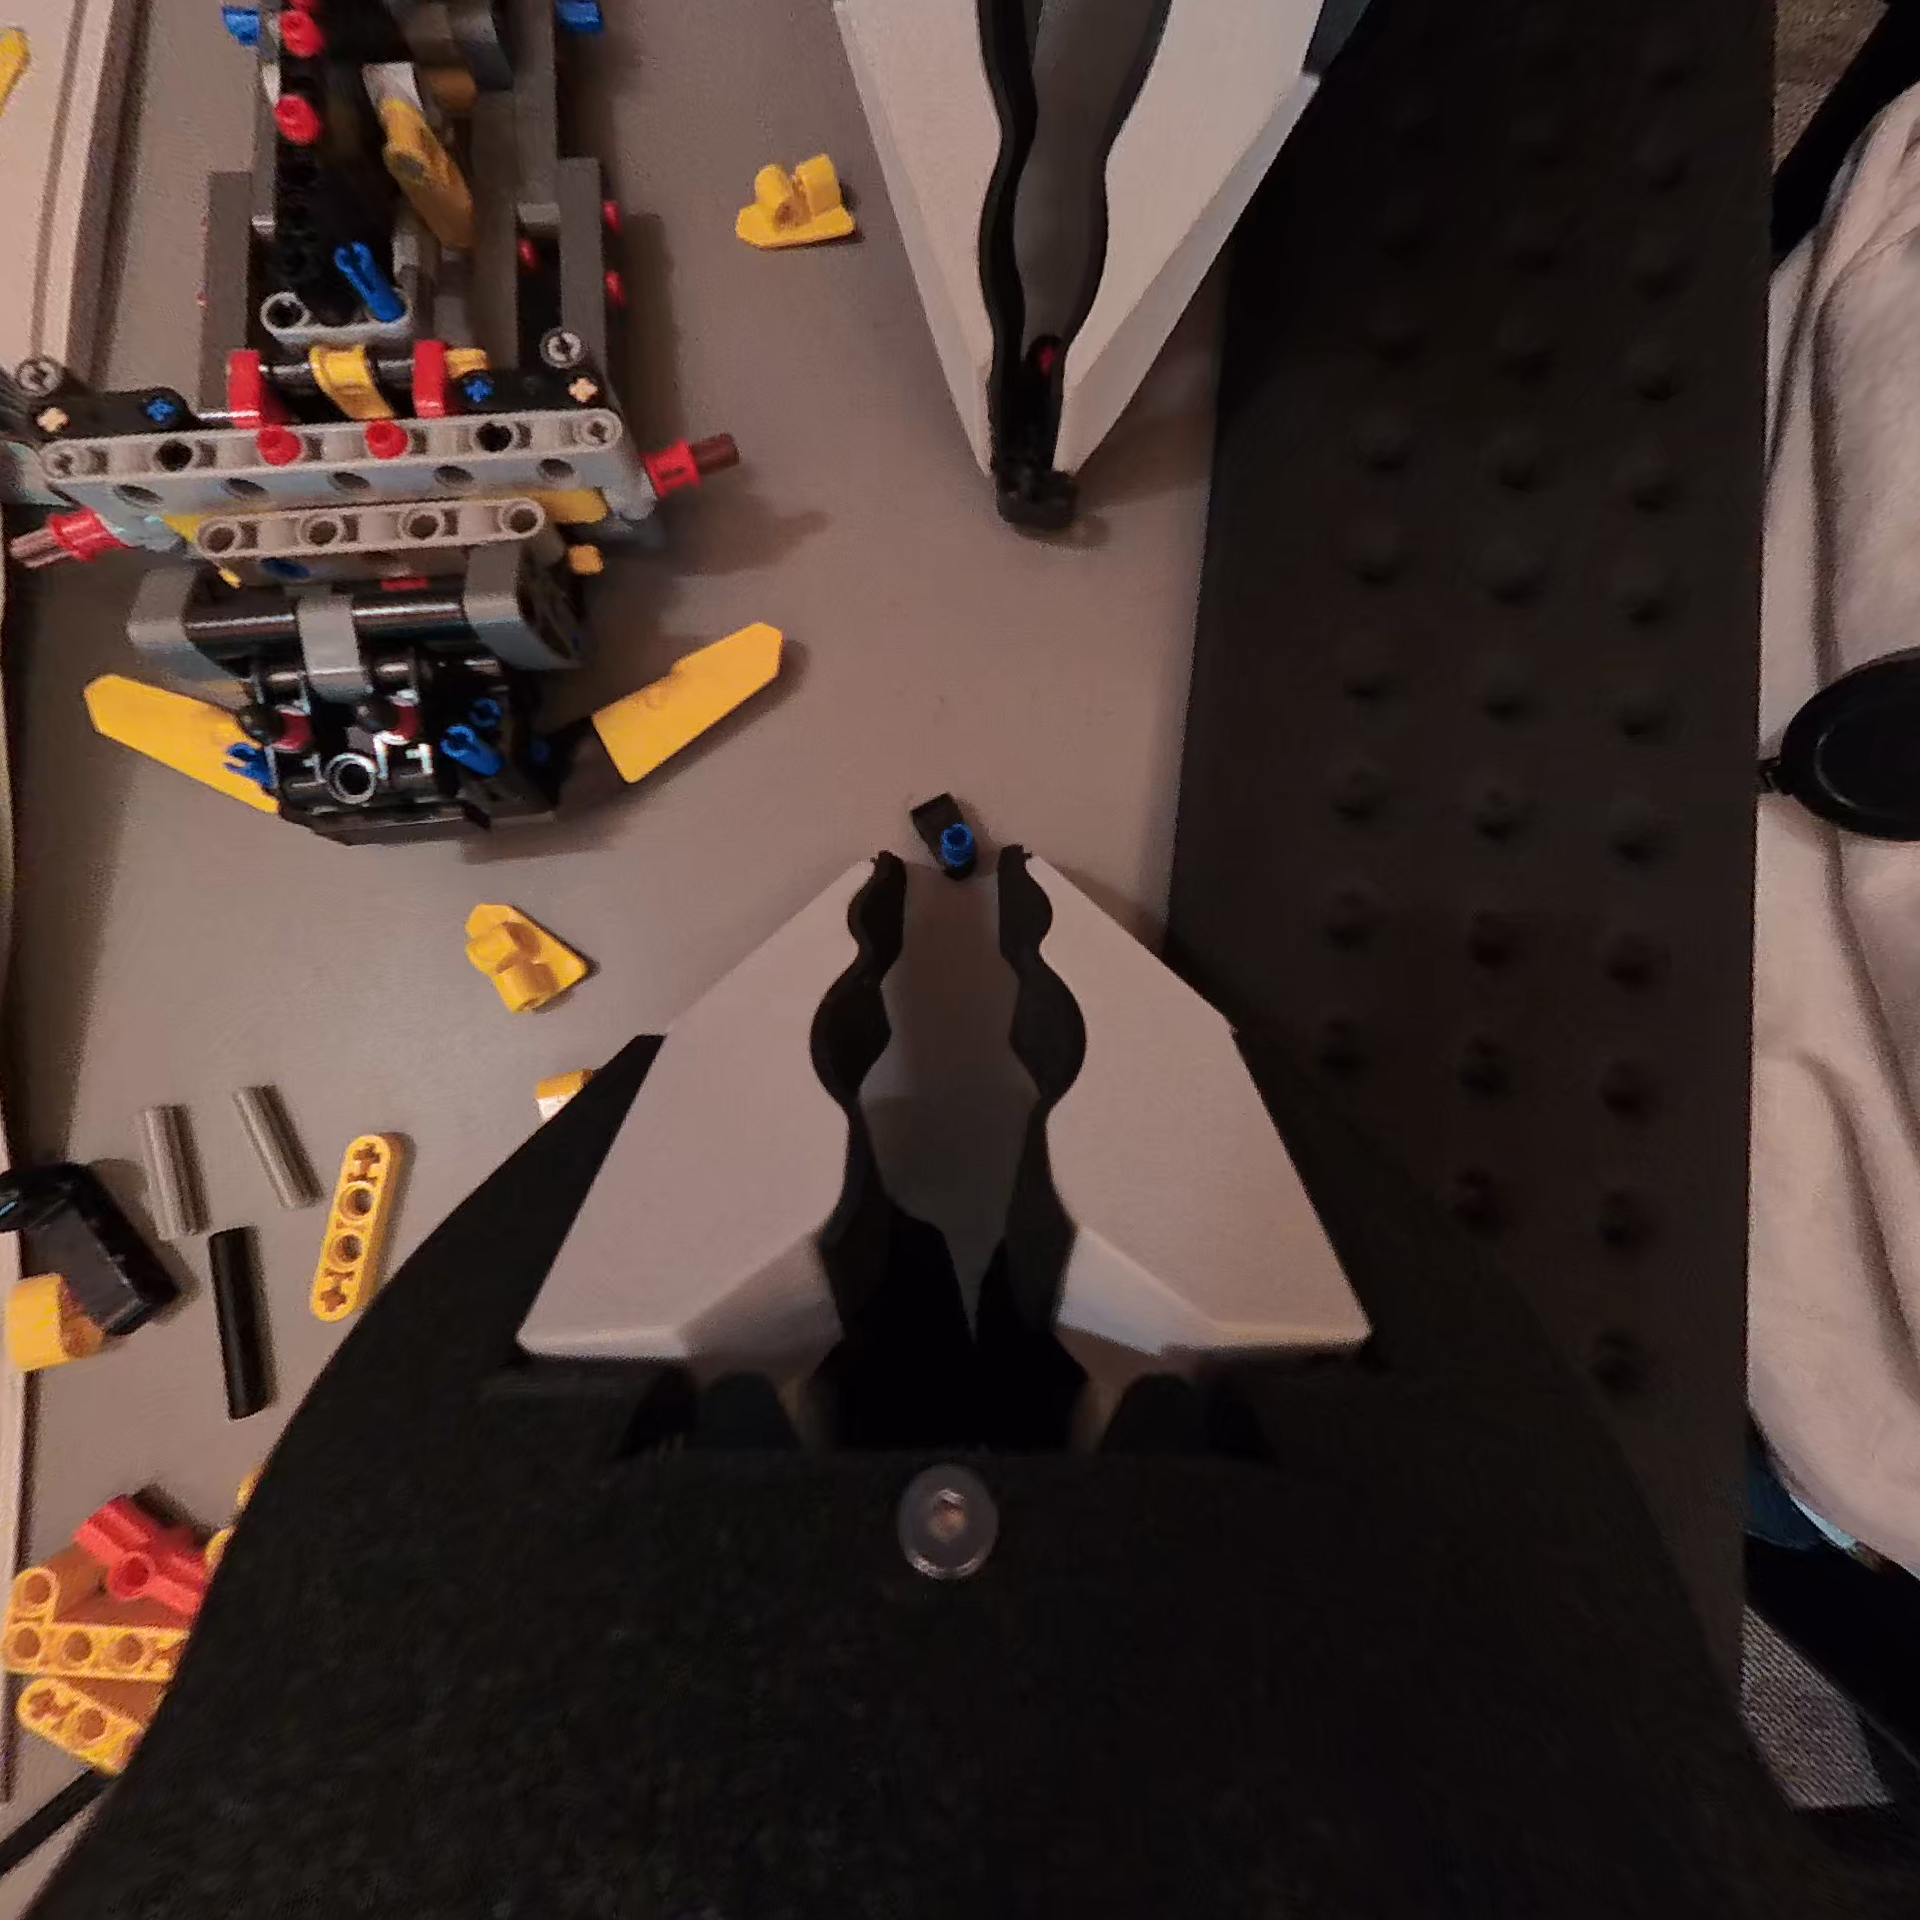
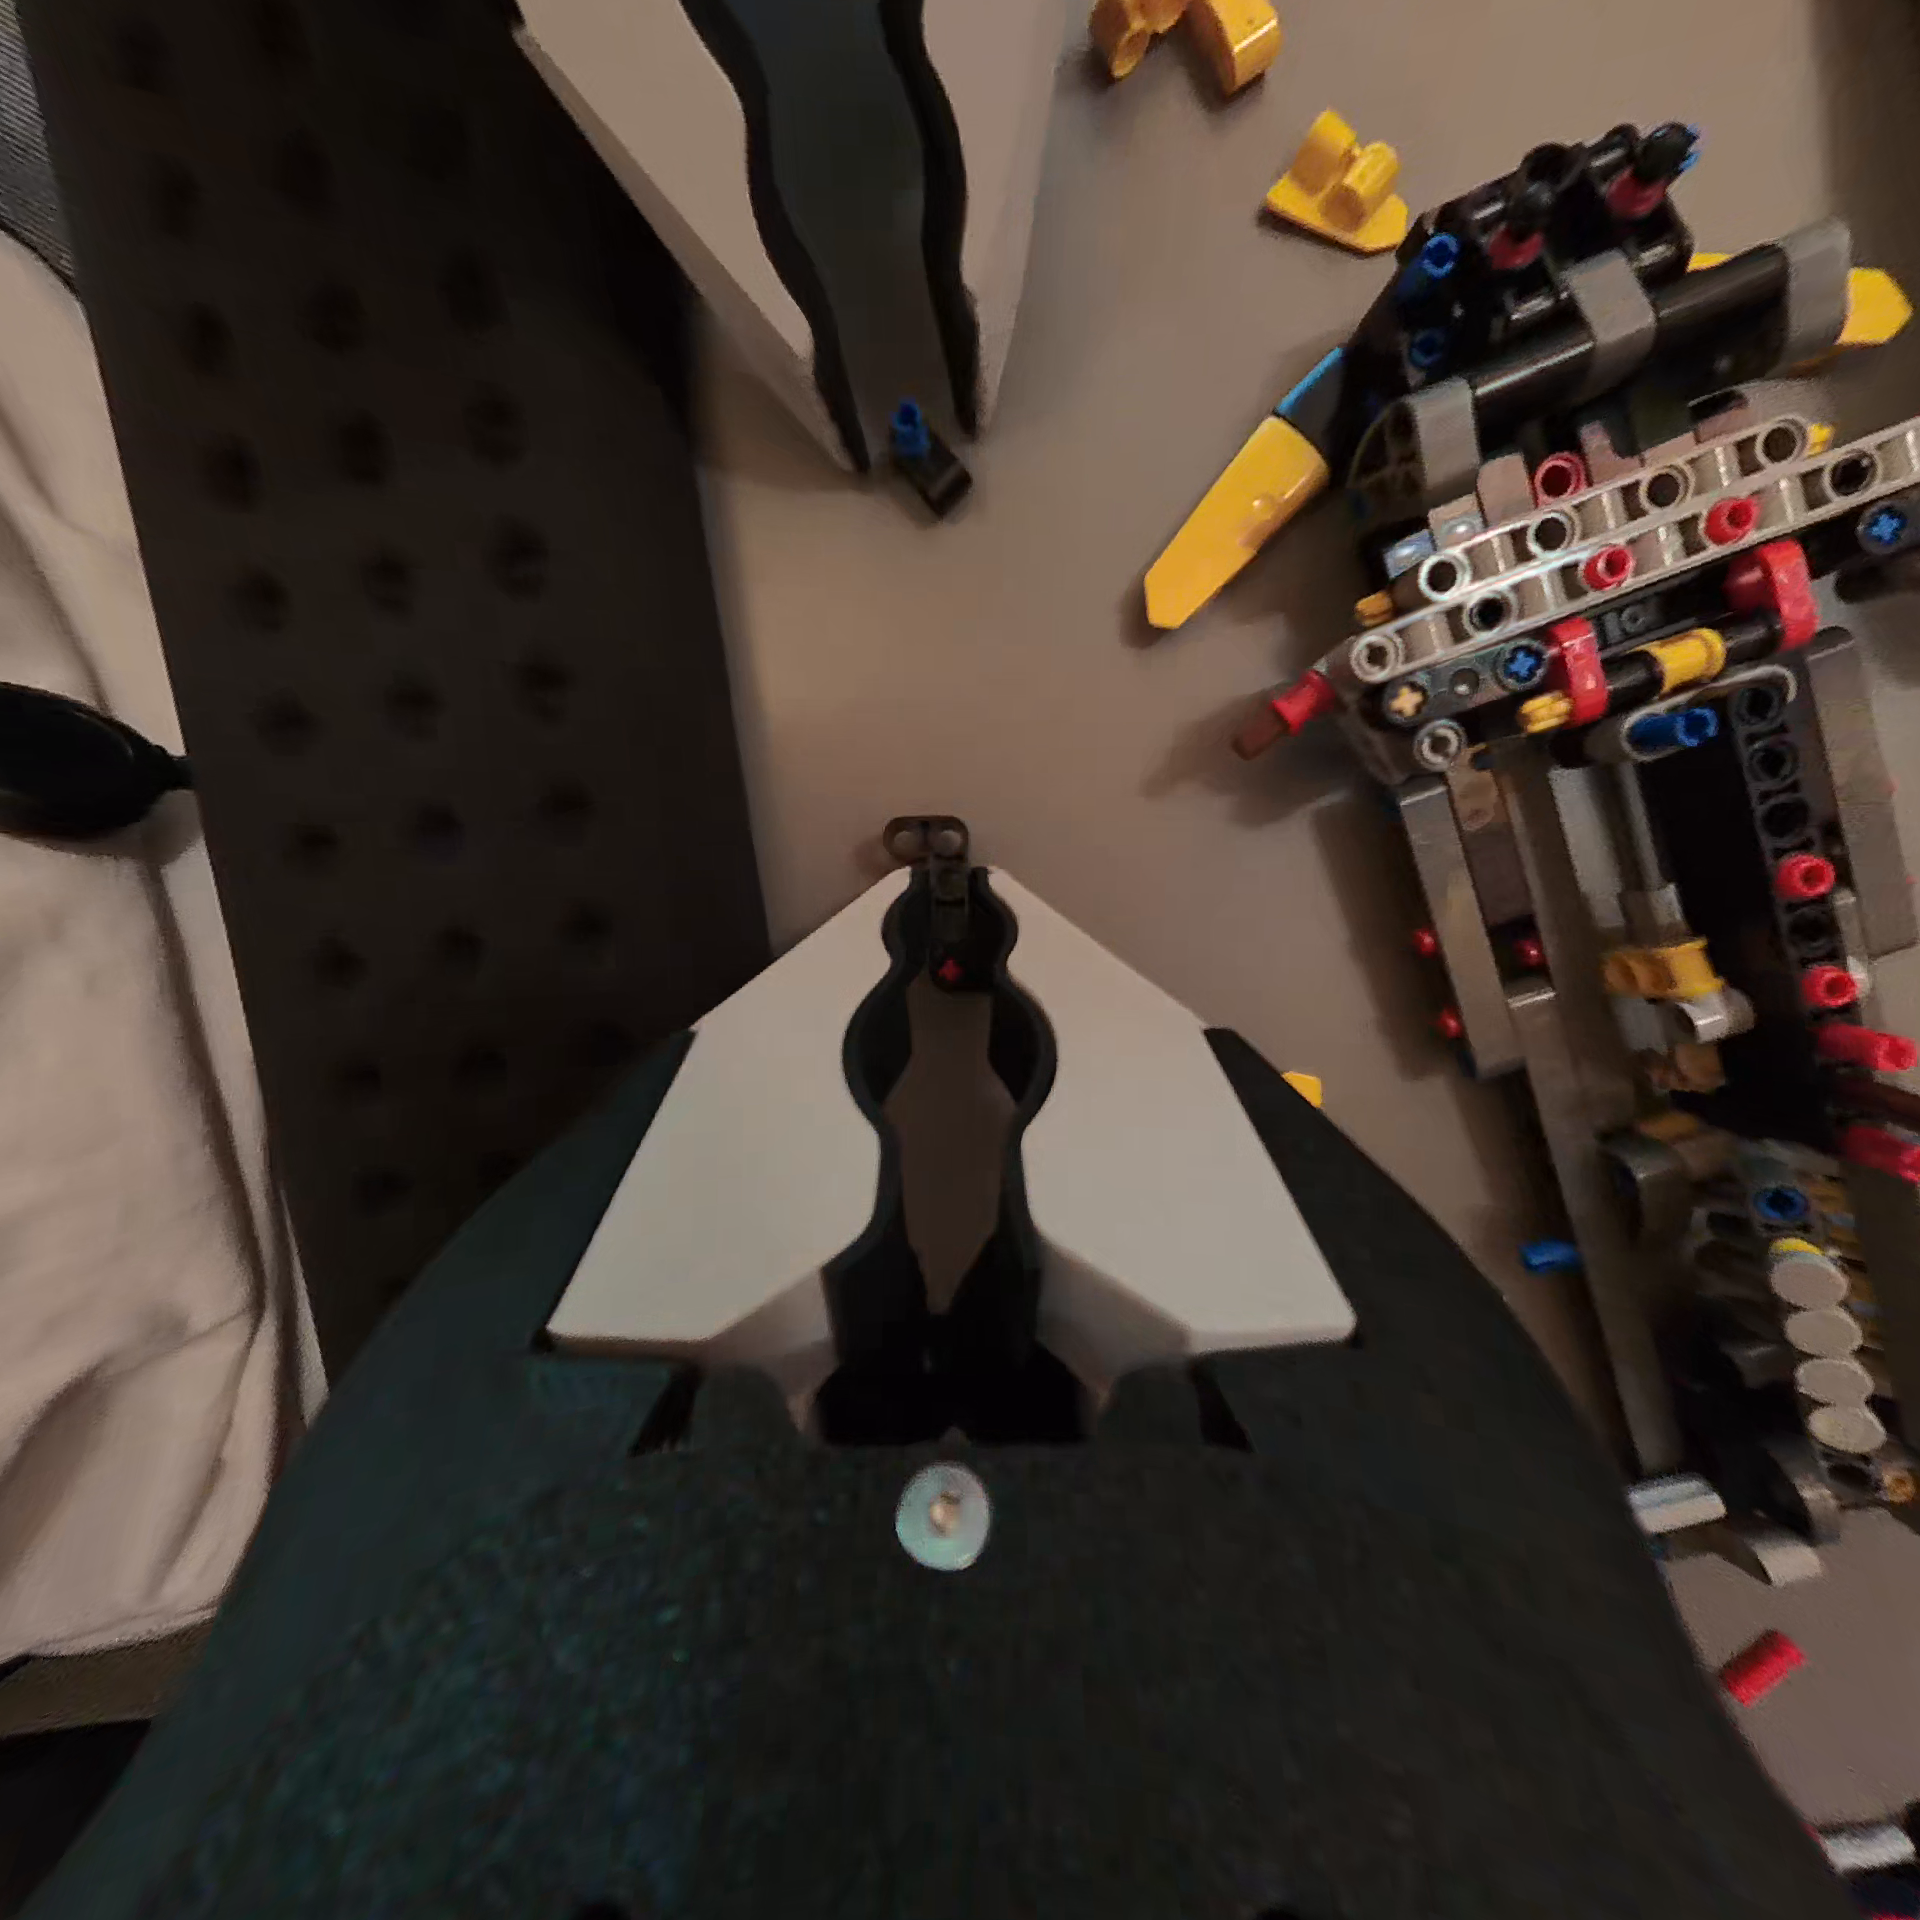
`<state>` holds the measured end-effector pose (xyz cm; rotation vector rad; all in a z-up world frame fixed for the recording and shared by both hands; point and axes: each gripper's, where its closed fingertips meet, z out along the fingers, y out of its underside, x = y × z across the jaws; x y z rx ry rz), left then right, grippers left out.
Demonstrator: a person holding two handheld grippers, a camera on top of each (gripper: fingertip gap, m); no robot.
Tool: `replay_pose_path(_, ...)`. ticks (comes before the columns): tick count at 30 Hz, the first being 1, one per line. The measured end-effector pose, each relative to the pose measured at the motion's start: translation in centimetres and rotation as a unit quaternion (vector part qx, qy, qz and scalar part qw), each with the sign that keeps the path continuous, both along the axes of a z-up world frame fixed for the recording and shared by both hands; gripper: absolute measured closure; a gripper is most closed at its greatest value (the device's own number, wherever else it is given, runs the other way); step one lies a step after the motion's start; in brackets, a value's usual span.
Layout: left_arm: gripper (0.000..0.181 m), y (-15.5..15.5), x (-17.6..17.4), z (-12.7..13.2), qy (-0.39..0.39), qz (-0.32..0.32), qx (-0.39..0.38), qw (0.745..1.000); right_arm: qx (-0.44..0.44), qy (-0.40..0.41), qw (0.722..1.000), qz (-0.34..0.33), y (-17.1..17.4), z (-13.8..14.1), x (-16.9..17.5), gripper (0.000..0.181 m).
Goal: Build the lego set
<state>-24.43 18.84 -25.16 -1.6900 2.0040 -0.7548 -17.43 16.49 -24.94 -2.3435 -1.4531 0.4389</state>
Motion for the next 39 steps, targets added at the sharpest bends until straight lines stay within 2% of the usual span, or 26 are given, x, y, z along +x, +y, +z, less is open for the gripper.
replay_pose_path(2, 0.165, 0.3, -0.1, 0.1, -0.006, 0.005, 0.005, 1.000, 0.000, -0.006, 1.000, -0.002, 0.1, -0.2, 0.0, 0.173)
replay_pose_path(5, 0.165, 0.5, -0.5, 0.8, -0.023, 0.016, -0.002, 1.000, -0.022, 0.016, 1.000, -0.009, 0.0, 0.0, -0.3, 0.161)
replay_pose_path(8, 0.166, 0.6, -1.1, 2.0, -0.049, 0.026, -0.007, 0.998, -0.011, 0.041, 0.999, -0.006, 0.4, 1.3, -1.0, 0.159)
replay_pose_path(10, 0.166, 0.5, -1.4, 2.6, -0.064, 0.029, -0.012, 0.997, 0.027, 0.083, 0.996, 0.009, 1.3, 2.8, -3.0, 0.158)
replay_pose_path(12, 0.166, 0.3, -1.7, 2.9, -0.074, 0.024, -0.018, 0.997, 0.059, 0.109, 0.992, 0.040, 2.0, 3.2, -5.4, 0.157)
replay_pose_path(17, 0.166, -0.3, -2.3, 3.0, -0.085, 0.001, -0.034, 0.996, 0.050, 0.095, 0.990, 0.087, 2.7, 1.3, -7.6, 0.162)
replay_pose_path(21, 0.166, -0.6, -2.2, 3.5, -0.112, -0.011, -0.048, 0.992, 0.053, 0.068, 0.992, 0.096, 2.9, 0.0, -7.2, 0.174)
replay_pose_path(23, 0.166, -0.3, -2.1, 3.7, -0.122, -0.006, -0.050, 0.991, 0.076, 0.085, 0.990, 0.086, 3.5, 0.5, -7.3, 0.174)
replay_pose_path(25, 0.167, 0.5, -1.8, 4.1, -0.138, 0.009, -0.041, 0.990, 0.069, 0.149, 0.985, 0.052, 4.2, 1.9, -7.6, 0.174)
replay_pose_path(27, 0.167, 1.6, -1.3, 5.4, -0.181, 0.033, -0.024, 0.983, 0.023, 0.252, 0.968, 0.005, 4.5, 4.4, -7.8, 0.175)
replay_pose_path(29, 0.168, 2.4, -0.9, 7.6, -0.240, 0.053, -0.023, 0.969, 0.003, 0.367, 0.930, -0.015, 4.7, 7.5, -7.9, 0.175)
replay_pose_path(31, 0.170, 2.4, -0.7, 9.6, -0.290, 0.059, -0.043, 0.954, 0.021, 0.455, 0.890, -0.016, 4.9, 10.2, -7.7, 0.176)
replay_pose_path(34, 0.170, 2.1, -0.5, 11.5, -0.337, 0.061, -0.082, 0.936, 0.037, 0.528, 0.848, -0.018, 5.0, 12.7, -7.6, 0.175)
replay_pose_path(39, 0.168, 2.4, -0.4, 13.5, -0.389, 0.075, -0.112, 0.911, 0.061, 0.572, 0.818, -0.022, 5.2, 14.6, -7.9, 0.175)
